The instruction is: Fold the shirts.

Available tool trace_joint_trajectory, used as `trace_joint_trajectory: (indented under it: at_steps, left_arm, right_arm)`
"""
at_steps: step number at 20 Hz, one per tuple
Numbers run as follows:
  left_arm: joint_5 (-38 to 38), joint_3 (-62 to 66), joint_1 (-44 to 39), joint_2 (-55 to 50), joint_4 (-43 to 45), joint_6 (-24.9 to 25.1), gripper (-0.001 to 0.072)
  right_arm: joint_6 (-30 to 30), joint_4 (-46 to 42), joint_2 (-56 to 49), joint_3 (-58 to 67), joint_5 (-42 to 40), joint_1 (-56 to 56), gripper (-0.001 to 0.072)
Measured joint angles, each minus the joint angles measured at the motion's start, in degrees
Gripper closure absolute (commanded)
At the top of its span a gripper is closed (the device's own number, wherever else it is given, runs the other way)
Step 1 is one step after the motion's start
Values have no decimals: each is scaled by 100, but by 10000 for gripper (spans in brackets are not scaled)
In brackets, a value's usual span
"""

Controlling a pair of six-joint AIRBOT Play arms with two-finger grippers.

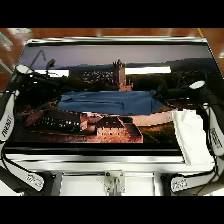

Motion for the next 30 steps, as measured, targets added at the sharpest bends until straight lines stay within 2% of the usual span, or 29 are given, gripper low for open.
trace_joint_trajectory:
  at_steps: [6, 11, 16, 19, 23, 26, 30]
  left_arm:
    - [334, -17, -1473, -295, -201, 177, 671]
    - [949, -17, -2697, -411, -450, 192, 672]
    - [1499, -17, -3858, -820, -1388, 192, 672]
    - [1672, -17, -4258, -1047, -2168, 389, 674]
    - [1851, -17, -3847, -901, -2616, 649, 675]
    - [1690, -17, -2940, -426, -2352, 732, 675]
    - [1266, -17, -1318, 564, -2081, 750, 674]
  right_arm:
    - [417, -63, 1519, 0, 949, -13, 655]
    - [935, -131, 2616, 0, 1720, -13, 655]
    - [1390, -153, 3440, 0, 2153, -13, 655]
    - [1585, -210, 3716, 2, 2319, -11, 655]
    - [1681, -420, 3757, 2, 2374, 210, 655]
    - [1709, -568, 3480, 2, 1928, 695, 655]
    - [1694, -603, 2625, 0, 822, 1679, 656]
